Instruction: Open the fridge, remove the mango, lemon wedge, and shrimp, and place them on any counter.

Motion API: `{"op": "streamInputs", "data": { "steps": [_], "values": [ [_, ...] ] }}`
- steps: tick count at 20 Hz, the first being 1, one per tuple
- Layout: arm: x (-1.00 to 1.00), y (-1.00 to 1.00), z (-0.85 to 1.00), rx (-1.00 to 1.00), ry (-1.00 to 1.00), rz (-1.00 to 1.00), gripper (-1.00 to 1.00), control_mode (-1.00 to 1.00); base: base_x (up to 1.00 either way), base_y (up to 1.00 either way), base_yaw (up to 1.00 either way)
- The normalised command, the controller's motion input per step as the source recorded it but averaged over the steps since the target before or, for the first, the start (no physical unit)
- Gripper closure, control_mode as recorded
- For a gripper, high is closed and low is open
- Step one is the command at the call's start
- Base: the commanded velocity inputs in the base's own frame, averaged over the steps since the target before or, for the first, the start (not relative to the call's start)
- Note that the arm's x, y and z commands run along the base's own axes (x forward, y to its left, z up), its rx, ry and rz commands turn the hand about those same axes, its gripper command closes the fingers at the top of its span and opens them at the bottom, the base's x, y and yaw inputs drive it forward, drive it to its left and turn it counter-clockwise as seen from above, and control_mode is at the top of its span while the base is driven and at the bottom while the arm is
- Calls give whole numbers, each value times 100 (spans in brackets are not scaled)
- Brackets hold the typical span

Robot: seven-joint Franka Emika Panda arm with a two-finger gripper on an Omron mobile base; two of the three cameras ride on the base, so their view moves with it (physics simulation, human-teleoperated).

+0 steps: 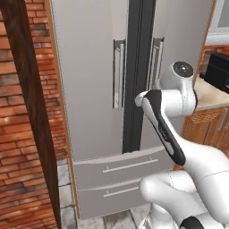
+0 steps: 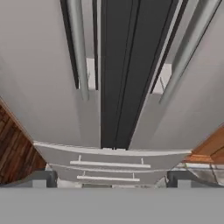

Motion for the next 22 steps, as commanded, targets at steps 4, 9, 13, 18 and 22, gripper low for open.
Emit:
{"op": "streamInputs", "data": {
  "steps": [4, 9, 13, 18, 22],
  "values": [
    [-20, -28, 0, 7, -34, -7, -100, -100, 0, 0, 0],
    [-2, -61, 10, 20, -1, -9, -100, -100, 0, 0, 0],
    [0, -42, 29, 37, 3, -4, -100, -100, 0, 0, 0],
    [0, -31, 6, 26, 8, -1, -100, -100, 0, 0, 0],
    [2, -20, 0, 11, 5, 0, -100, -100, 0, 0, 0]
  ]
}}
